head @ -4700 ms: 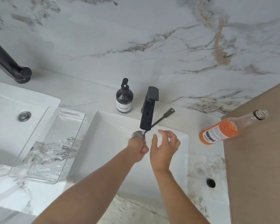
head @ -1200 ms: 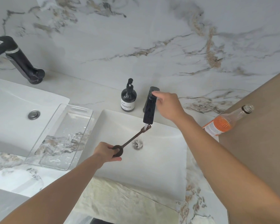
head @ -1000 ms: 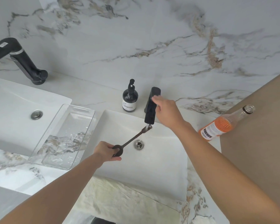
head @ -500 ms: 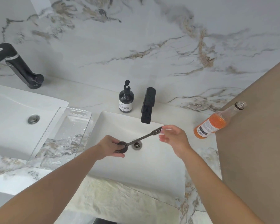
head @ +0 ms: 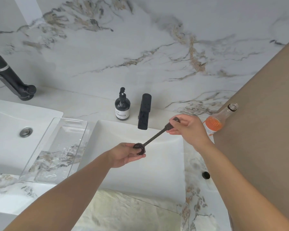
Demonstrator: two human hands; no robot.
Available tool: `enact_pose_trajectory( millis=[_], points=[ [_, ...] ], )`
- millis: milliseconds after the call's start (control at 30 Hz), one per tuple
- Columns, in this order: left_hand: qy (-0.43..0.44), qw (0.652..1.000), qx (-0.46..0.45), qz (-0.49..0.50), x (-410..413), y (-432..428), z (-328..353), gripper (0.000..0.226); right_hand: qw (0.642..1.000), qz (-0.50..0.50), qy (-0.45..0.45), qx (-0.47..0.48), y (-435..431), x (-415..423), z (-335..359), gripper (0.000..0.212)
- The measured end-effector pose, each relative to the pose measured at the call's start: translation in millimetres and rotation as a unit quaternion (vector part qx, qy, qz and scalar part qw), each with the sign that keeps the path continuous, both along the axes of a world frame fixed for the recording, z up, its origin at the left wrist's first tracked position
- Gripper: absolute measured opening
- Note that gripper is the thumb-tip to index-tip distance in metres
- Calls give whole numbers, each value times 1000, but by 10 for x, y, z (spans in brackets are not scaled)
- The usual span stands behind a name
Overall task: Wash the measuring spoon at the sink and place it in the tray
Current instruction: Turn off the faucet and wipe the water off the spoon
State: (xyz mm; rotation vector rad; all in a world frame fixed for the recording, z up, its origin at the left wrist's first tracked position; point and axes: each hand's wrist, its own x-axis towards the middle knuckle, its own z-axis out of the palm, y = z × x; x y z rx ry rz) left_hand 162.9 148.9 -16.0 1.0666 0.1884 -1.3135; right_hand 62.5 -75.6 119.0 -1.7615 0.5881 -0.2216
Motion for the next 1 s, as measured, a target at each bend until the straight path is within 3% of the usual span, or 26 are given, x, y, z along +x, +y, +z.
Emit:
enact_pose_trajectory(
  millis=[233, 333, 433, 767, 1000],
  points=[
    [145, 978, -121, 92, -55, 17, -21, 53, 981, 76, -64, -168, 345, -115, 348, 15],
    [169, 972, -98, 131, -100, -58, 6, 54, 953, 156, -71, -249, 513, -215, 356, 10],
    [153, 978, -42, 134, -137, -97, -3, 51, 922, 157, -80, -345, 529, -262, 298, 10],
    [126, 984, -1, 127, -206, -40, 48, 31, 962, 97, -78, -245, 440, -353, 107, 12],
    [119, 979, -30, 162, -244, -8, -3, 27, 967, 135, -70, -202, 414, -405, 123, 12]
  ],
)
